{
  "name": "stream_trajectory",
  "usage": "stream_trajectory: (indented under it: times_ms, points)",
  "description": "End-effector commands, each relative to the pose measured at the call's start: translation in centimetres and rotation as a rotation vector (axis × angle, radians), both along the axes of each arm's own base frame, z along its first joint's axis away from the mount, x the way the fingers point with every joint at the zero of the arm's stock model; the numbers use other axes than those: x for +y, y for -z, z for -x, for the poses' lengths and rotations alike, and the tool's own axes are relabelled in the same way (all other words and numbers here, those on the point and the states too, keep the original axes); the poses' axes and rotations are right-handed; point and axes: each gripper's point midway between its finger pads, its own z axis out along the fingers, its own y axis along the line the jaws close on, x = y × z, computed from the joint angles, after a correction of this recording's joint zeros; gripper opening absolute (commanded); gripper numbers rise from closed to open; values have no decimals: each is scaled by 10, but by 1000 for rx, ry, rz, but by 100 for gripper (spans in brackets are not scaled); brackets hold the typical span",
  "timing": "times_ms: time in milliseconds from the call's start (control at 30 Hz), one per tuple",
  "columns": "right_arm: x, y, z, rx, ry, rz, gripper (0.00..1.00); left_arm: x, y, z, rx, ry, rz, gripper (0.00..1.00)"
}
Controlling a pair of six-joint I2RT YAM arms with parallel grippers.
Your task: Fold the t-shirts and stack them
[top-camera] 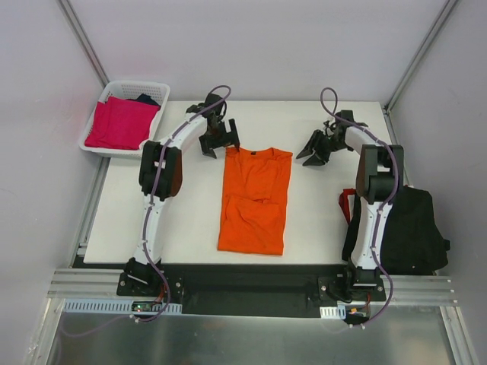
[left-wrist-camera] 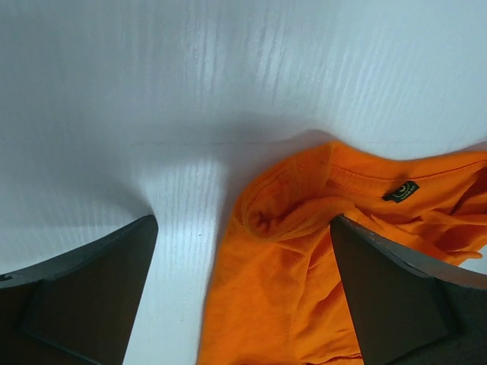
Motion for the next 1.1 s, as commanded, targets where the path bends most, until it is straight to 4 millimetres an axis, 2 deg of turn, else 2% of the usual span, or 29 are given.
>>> stream_trajectory:
  times_ms: [0,433,733,800,867,900,967,1000,1067]
  points:
    - [3,-4,-16,-26,12,-54,46,-13,2,-11,1,1,73,99]
    - [29,18,-21,1,10,-172,43,-39,8,-26,18,-73,209,97]
    - [49,23,-15,20,-22,-219,42,-50,14,-15,61,-83,258,96]
    - [52,25,-12,24,-30,-217,40,-51,14,-13,60,-79,257,93]
    - [53,26,-11,28,-29,-219,38,-52,13,-12,58,-75,258,85]
    - [53,25,-10,28,-31,-219,36,-51,13,-13,55,-73,257,67]
    - [54,24,-11,28,-28,-220,34,-51,13,-12,56,-73,254,49]
    - [53,25,-11,30,-28,-220,34,-51,14,-11,58,-73,253,36]
    - [54,23,-11,26,-27,-221,33,-50,15,-10,63,-73,253,29]
